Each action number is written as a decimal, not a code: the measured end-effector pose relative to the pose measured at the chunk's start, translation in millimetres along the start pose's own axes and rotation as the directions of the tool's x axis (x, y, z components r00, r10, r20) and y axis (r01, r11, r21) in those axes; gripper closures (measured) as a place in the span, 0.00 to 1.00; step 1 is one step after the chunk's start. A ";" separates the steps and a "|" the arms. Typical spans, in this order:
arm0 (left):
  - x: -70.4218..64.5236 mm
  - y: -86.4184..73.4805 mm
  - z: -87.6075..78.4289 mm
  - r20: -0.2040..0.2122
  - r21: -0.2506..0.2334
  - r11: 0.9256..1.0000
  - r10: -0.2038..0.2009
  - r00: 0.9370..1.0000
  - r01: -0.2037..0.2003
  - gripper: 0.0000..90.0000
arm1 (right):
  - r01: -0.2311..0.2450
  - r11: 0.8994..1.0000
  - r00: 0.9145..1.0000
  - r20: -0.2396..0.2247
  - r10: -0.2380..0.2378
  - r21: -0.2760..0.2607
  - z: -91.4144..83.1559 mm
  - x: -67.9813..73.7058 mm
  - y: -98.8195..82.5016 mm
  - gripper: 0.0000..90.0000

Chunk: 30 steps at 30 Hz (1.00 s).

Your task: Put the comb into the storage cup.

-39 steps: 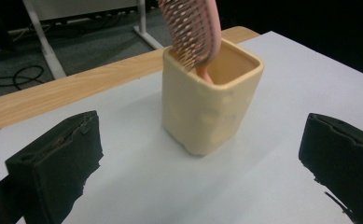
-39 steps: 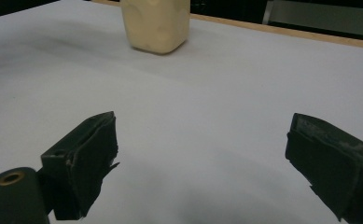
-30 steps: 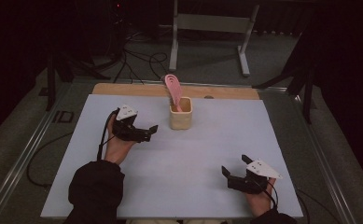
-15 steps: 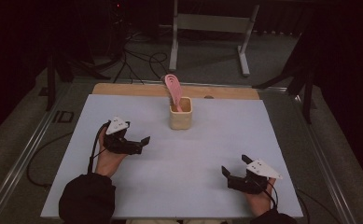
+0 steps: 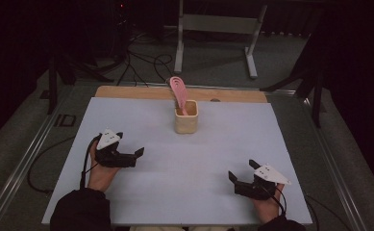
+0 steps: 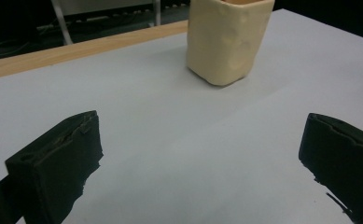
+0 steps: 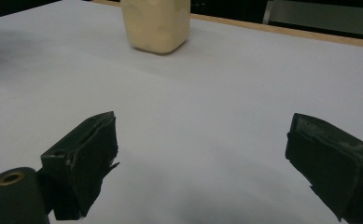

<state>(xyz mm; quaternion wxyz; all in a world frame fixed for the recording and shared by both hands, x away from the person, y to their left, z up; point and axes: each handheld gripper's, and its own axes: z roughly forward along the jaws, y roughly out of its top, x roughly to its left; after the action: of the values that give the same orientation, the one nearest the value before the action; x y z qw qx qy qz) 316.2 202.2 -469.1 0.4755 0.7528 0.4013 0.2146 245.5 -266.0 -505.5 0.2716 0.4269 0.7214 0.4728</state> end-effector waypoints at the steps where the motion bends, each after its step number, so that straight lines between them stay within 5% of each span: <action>1: 0.4 -1.6 -1.9 -0.003 -0.010 1.000 -0.002 1.000 0.002 0.00 | -0.002 1.000 1.000 0.001 0.002 0.000 -0.1 0.0 0.1 0.10; 30: 18.7 -45.8 -56.7 -0.104 -0.071 0.997 -0.026 0.994 0.019 0.00 | -0.014 1.000 1.000 0.009 0.015 -0.024 -9.2 -7.0 1.9 0.10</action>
<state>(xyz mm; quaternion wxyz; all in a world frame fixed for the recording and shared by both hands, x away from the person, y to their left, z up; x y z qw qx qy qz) 268.9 258.5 -485.1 0.4820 0.7190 0.4265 0.2624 242.3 -275.9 -500.1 0.2768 0.4311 0.7112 0.4813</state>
